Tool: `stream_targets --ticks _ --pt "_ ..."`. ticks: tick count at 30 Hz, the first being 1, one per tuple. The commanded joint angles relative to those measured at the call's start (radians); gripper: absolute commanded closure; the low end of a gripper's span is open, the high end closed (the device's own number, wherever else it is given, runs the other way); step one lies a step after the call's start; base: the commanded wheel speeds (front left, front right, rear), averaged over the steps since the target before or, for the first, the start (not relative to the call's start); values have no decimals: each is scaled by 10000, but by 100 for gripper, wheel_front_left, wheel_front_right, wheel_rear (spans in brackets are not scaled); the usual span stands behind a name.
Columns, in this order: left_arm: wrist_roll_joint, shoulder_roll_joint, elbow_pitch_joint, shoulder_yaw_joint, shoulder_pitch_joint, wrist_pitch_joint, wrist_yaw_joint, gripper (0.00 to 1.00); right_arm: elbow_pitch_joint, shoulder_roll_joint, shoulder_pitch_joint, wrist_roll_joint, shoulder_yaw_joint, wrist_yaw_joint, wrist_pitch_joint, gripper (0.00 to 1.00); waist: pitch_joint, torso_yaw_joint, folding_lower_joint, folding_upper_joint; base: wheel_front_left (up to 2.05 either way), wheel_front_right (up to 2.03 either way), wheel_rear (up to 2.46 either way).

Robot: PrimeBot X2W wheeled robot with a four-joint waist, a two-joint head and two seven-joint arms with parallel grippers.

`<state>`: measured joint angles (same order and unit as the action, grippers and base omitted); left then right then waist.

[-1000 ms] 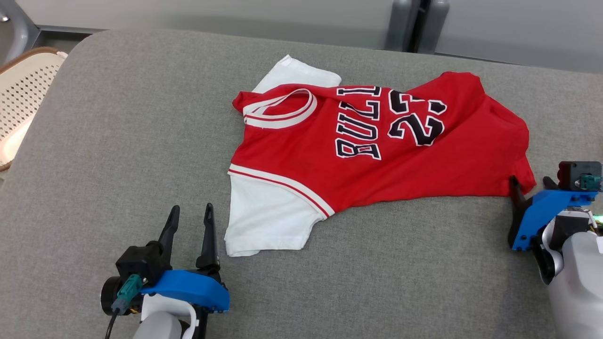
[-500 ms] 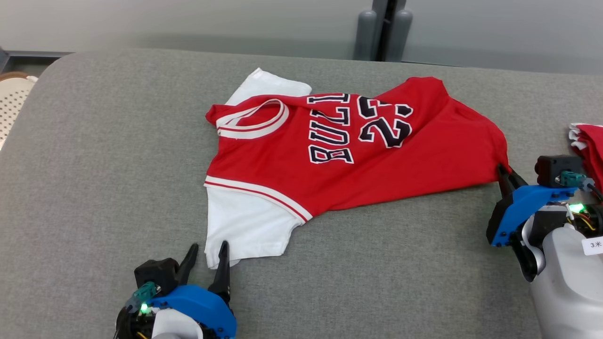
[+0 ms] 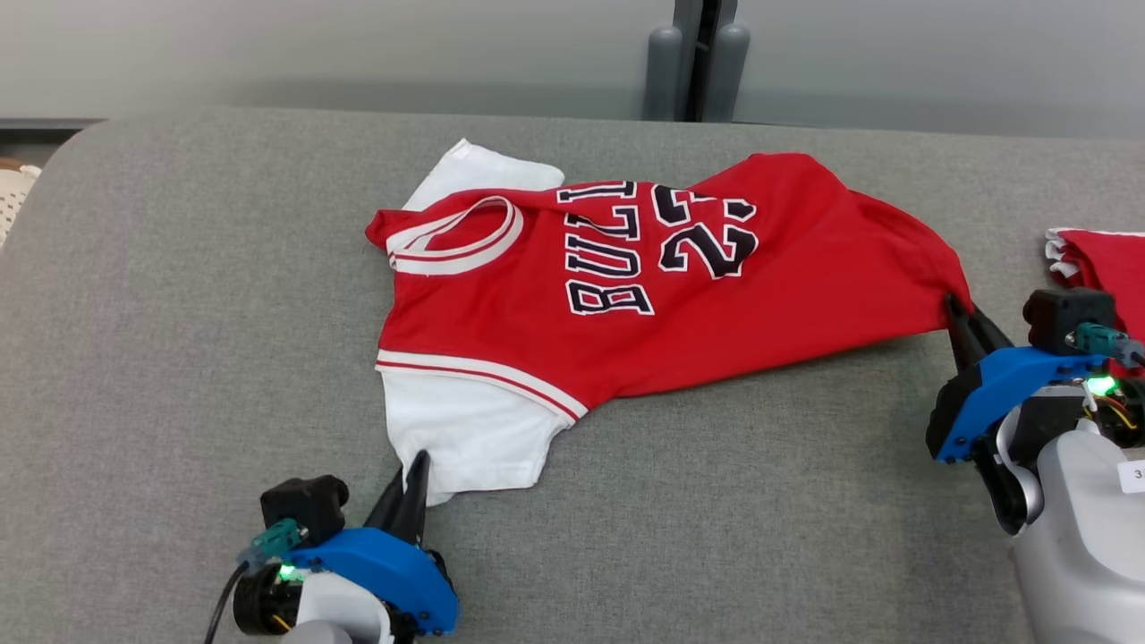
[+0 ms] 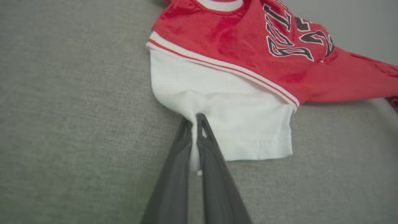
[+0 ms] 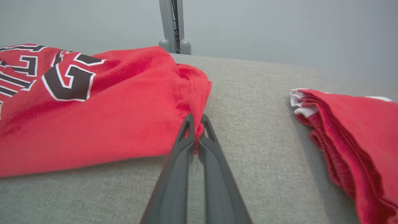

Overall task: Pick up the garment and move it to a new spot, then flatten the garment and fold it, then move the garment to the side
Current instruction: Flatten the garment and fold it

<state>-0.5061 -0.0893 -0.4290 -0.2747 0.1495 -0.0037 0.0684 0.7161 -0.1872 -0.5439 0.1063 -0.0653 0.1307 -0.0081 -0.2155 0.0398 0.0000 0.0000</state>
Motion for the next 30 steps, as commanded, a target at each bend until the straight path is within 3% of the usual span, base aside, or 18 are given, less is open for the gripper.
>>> stream_targets --ticks 1,7,12,23,30 --pt "4 -102 260 58 101 -182 23 100 -197 -57 80 22 -37 1 -127 100 142 -41 0 0 0 0 0" --pt "46 -468 1715 262 421 -479 100 100 -1006 64 221 368 -133 1 -394 100 732 -171 0 0 0 0 0" --pt "-170 -946 3720 637 809 -209 98 100 -2524 -41 428 873 63 1 -402 100 1335 -435 0 0 0 0 0" --pt "153 -2527 8620 1600 2795 1662 -315 100 -8534 -209 1500 1161 -415 1 1345 100 2200 -1196 0 0 0 0 0" --pt "-49 -3050 9333 1732 4496 2894 -275 100 -11143 -73 1853 1050 -1148 1 2438 100 1874 -1423 0 0 0 0 0"
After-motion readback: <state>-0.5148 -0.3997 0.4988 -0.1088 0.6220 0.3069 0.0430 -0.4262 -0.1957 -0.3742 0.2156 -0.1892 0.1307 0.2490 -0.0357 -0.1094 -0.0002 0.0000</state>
